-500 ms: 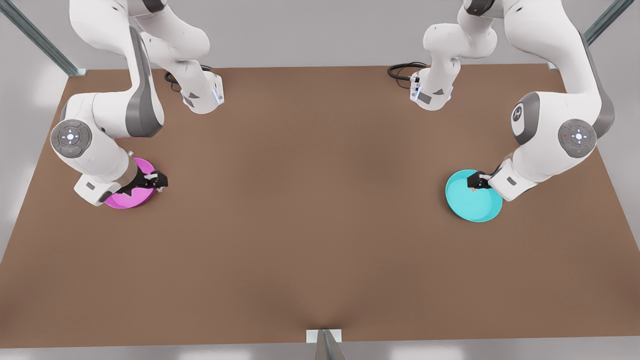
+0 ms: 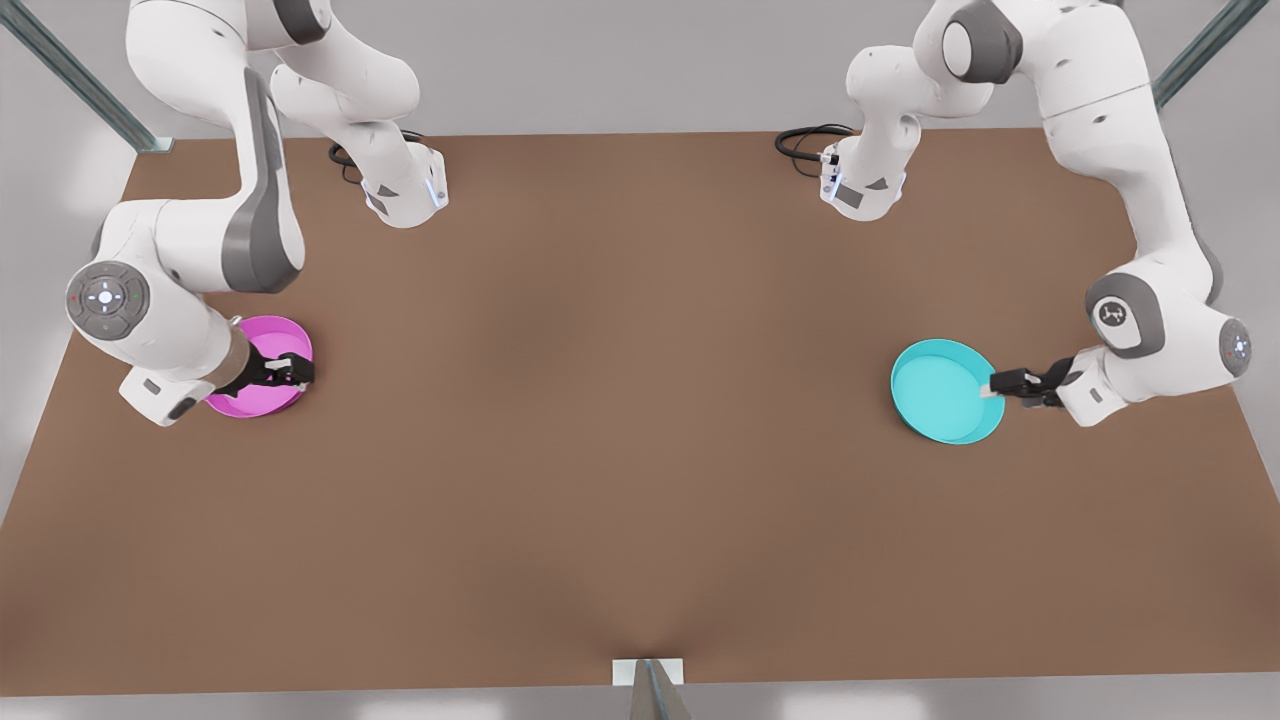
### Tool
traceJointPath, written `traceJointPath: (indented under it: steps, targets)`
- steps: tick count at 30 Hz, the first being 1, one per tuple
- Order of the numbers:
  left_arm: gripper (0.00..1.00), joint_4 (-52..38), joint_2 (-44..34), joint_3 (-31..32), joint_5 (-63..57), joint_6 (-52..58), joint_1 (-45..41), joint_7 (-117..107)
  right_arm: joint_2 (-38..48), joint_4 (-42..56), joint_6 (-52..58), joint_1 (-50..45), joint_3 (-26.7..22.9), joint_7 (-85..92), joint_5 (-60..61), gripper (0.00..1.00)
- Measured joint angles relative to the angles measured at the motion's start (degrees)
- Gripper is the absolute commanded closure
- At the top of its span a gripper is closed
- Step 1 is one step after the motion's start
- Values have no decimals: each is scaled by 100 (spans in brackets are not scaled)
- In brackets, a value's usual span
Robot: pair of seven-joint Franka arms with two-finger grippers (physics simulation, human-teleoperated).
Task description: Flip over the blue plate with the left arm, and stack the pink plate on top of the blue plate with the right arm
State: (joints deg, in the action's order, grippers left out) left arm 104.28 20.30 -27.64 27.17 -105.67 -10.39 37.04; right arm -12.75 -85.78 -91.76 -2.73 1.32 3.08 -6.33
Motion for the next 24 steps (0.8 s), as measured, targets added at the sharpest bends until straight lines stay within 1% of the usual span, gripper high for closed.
traceJointPath:
  steps: [1, 4, 5, 7, 10, 14, 17, 18, 20, 23, 24]
  targets:
    - [0, 180, 18, -50, 163, -143, 9, 81, 0, 0, 0, -16, 1, 2, 0, 0]
    - [0, 179, 378, -326, 460, -235, 107, 183, 0, 0, 0, -2, 0, 15, 0, 0]
    - [0, 156, 571, -592, 576, -227, 148, 627, 0, 0, 0, 5, 0, 17, 0, 0]
    - [0, -89, 1236, -1104, 951, -46, 115, 1586, 0, 0, 0, 0, 0, 17, 0, 0]
    - [0, -23, 1465, -1129, 1437, -184, 156, 1759, 0, 9, 0, -3, -4, 17, 0, 0]
    - [0, 261, 1665, -1120, 1671, -262, 178, 1754, 0, 9, -9, 2, 0, 8, 0, 0]
    - [2, 554, 1738, -1068, 1733, -771, 178, 1960, -44, 9, -9, -11, 0, -1, 0, 0]
    - [6, 571, 1798, -1063, 1759, -830, 178, 1957, -52, 9, -9, -19, 0, -1, 0, 0]
    - [27, 700, 1811, -1059, 1875, -886, 187, 1956, -53, 9, -9, -8, 0, -1, 0, 0]
    - [31, 725, 1803, -1042, 2060, -802, 186, 1947, -53, 9, -9, -8, -1, -1, 0, 0]
    - [34, 773, 1811, -1033, 2118, -836, 187, 1952, -53, 9, -9, 4, 0, -1, 0, 0]
